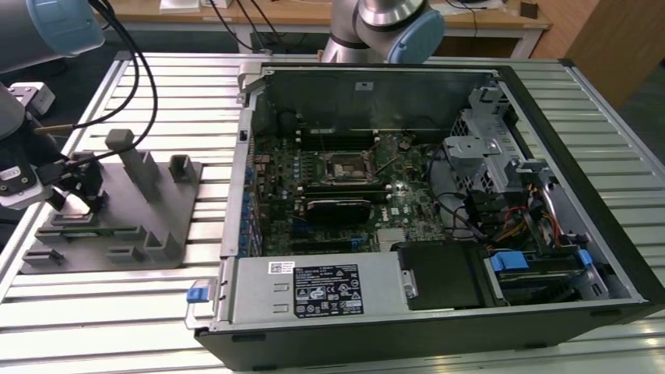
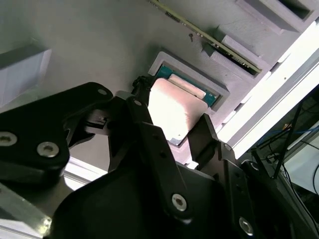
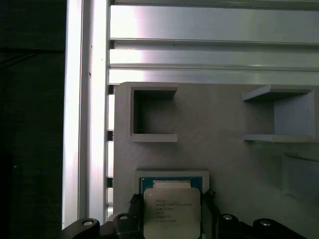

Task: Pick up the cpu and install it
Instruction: 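Pick up the cpu and move it towards the insertion slot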

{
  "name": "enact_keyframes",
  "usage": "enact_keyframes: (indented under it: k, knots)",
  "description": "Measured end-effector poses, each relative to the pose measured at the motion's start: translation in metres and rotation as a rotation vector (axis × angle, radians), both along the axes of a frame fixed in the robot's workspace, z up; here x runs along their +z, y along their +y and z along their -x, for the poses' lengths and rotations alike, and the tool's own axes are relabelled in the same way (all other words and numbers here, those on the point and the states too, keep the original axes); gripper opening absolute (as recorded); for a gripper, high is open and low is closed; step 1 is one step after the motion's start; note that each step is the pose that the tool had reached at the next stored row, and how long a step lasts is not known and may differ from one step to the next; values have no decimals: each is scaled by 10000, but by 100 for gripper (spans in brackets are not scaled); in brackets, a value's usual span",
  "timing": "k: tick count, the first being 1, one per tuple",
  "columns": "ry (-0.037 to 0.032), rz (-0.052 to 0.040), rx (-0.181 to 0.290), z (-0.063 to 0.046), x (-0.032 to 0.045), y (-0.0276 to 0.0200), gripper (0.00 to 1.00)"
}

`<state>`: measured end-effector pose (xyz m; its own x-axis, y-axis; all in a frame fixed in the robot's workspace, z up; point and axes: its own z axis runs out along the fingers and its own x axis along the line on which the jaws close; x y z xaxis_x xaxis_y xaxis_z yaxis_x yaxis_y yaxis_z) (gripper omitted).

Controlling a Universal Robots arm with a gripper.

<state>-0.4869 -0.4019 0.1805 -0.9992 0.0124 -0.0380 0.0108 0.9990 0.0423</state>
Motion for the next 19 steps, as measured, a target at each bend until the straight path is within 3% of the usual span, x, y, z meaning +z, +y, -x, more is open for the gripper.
enact_keyframes:
  k: [8,19]
  knots:
    - [1,0,0,-2,6,0,55]
    - [1,0,0,-1,221,0,55]
